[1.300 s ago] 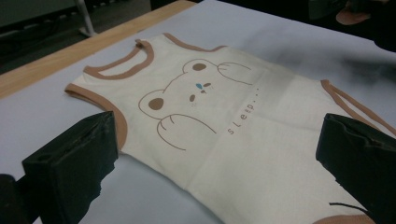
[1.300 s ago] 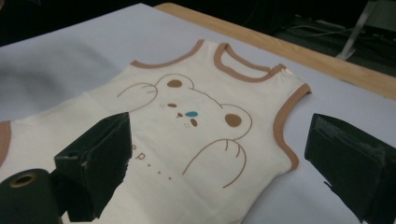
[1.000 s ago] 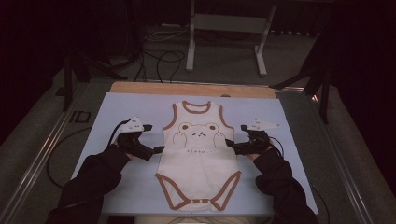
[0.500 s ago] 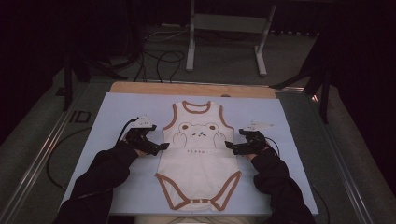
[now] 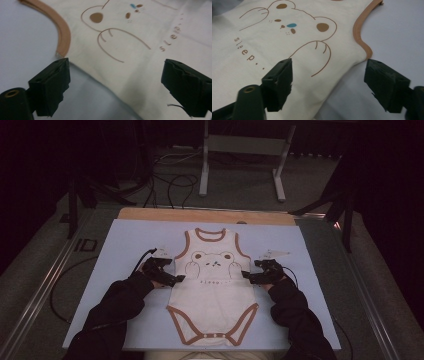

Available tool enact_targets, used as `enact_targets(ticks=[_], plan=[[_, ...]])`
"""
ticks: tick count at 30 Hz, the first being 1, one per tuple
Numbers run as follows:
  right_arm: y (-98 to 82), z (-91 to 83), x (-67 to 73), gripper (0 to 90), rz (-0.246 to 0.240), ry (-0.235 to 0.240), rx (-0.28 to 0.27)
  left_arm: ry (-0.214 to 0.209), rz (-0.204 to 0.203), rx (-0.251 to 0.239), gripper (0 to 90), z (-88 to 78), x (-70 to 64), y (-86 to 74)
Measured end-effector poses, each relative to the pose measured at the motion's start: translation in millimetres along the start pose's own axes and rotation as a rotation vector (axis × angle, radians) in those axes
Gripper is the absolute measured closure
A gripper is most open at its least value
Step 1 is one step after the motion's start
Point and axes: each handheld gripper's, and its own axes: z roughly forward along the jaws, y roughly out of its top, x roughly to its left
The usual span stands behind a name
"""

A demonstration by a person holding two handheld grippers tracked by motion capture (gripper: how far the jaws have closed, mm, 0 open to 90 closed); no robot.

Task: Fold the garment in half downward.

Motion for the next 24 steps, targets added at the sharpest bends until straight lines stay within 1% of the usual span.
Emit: enact_targets(ticks=[1, 2, 3, 5, 6, 7, 9, 10, 11, 12, 13, 14, 15, 16, 18, 19, 22, 24], plan=[[0.0, 0.9, -0.3, 26.2, -0.002, -0.005, 0.006, 0.004, -0.004, 0.006, 12.3, 1.1, 0.9, -0.2], [0.0, 2.0, -0.7, 27.5, -0.003, -0.009, 0.014, 0.017, -0.009, 0.015, 14.4, 2.0, 1.7, -0.1], [0.0, 2.8, -0.8, 30.3, -0.001, -0.007, 0.016, 0.015, -0.015, 0.014, 16.0, 2.4, 2.1, -0.3], [0.2, 5.0, -1.2, 34.5, -0.002, -0.009, 0.024, 0.04, -0.026, 0.016, 19.4, 3.8, 2.6, -0.2], [0.4, 6.0, -1.0, 37.5, -0.002, -0.009, 0.027, 0.046, -0.031, 0.016, 22.7, 4.6, 3.2, -0.1], [0.6, 7.4, -1.7, 39.8, -0.011, -0.021, 0.035, 0.056, -0.037, 0.019, 25.3, 5.2, 3.4, -0.2], [0.8, 9.1, -2.4, 42.1, -0.002, -0.021, 0.04, 0.065, -0.044, 0.034, 29.1, 6.5, 5.2, -0.1], [0.9, 9.7, -2.6, 44.6, -0.004, -0.026, 0.045, 0.077, -0.048, 0.036, 30.4, 7.3, 5.0, -0.2], [0.9, 10.6, -2.9, 45.5, -0.004, -0.032, 0.047, 0.079, -0.046, 0.042, 32.2, 7.5, 5.6, -0.1], [0.9, 11.3, -3.1, 46.7, -0.001, -0.032, 0.048, 0.087, -0.053, 0.051, 34.4, 8.1, 6.2, -0.1], [1.0, 11.8, -3.3, 48.6, 0.001, -0.04, 0.053, 0.082, -0.06, 0.048, 35.4, 8.7, 6.8, -0.4], [1.1, 12.3, -3.6, 49.8, 0.001, -0.049, 0.058, 0.088, -0.061, 0.051, 37.2, 9.6, 7.1, -0.8], [1.1, 12.7, -4.0, 50.9, 0.004, -0.049, 0.057, 0.094, -0.065, 0.055, 38.1, 10.8, 7.4, -1.0], [1.0, 13.2, -4.3, 51.9, 0.007, -0.047, 0.056, 0.091, -0.07, 0.058, 39.7, 12.0, 7.7, -1.3], [0.9, 14.2, -4.5, 54.8, 0.006, -0.056, 0.066, 0.102, -0.076, 0.053, 43.0, 12.9, 7.6, -1.1], [0.7, 14.8, -4.5, 56.2, 0.008, -0.058, 0.068, 0.103, -0.076, 0.056, 44.7, 13.0, 7.6, -0.8], [0.2, 16.0, -3.8, 60.1, 0.003, -0.061, 0.08, 0.124, -0.049, 0.07, 48.7, 15.0, 4.0, 0.7], [-0.2, 17.3, -2.6, 62.4, -0.008, -0.069, 0.086, 0.124, -0.055, 0.071, 51.7, 16.4, 1.7, 2.4]])
